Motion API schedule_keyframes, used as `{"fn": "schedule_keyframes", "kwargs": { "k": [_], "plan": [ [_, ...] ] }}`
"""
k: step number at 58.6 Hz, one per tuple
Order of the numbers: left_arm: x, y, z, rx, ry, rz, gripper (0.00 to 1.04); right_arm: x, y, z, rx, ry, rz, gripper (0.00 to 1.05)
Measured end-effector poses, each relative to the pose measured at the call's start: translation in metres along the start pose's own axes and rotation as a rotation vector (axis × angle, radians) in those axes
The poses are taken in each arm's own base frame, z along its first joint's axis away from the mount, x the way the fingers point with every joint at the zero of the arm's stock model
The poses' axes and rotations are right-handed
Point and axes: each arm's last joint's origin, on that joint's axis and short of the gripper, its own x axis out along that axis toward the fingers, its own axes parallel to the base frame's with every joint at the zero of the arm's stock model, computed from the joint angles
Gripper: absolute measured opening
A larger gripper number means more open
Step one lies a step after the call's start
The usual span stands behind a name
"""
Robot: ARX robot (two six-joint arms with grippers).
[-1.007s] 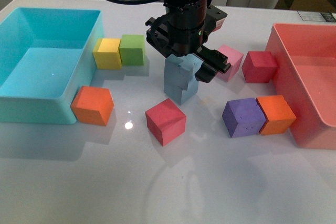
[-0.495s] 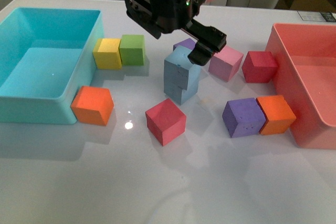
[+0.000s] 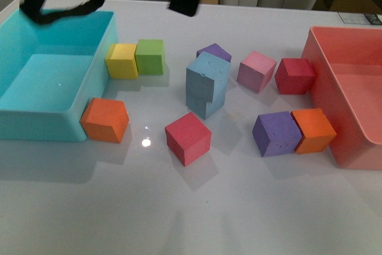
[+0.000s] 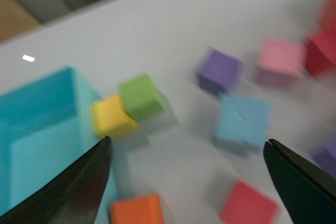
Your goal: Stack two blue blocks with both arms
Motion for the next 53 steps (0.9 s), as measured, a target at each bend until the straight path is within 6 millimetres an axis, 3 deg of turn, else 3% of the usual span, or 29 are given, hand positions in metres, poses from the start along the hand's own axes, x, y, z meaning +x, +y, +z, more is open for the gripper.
{"fn": "schedule_keyframes", "kwargs": {
  "k": [4,12,25,36,53],
  "plan": [
    [-0.016,0.022,-0.021,-0.1,-0.167,0.084,0.65,0.0,0.0,0.0,0.0,0.0,-0.003,0.96],
    [-0.06,0.062,-0.028,-0.21,-0.385,0.118,0.42,0.0,0.0,0.0,0.0,0.001,-0.003,0.96],
    [-0.1,0.097,-0.071,-0.206,-0.353,0.119,0.02,0.0,0.0,0.0,0.0,0.001,0.0,0.96],
    [-0.129,0.115,-0.09,-0.211,-0.367,0.118,0.02,0.0,0.0,0.0,0.0,0.001,-0.001,0.96],
    [-0.155,0.126,-0.117,-0.211,-0.354,0.118,0.02,0.0,0.0,0.0,0.0,0.001,-0.001,0.96]
  ]
}}
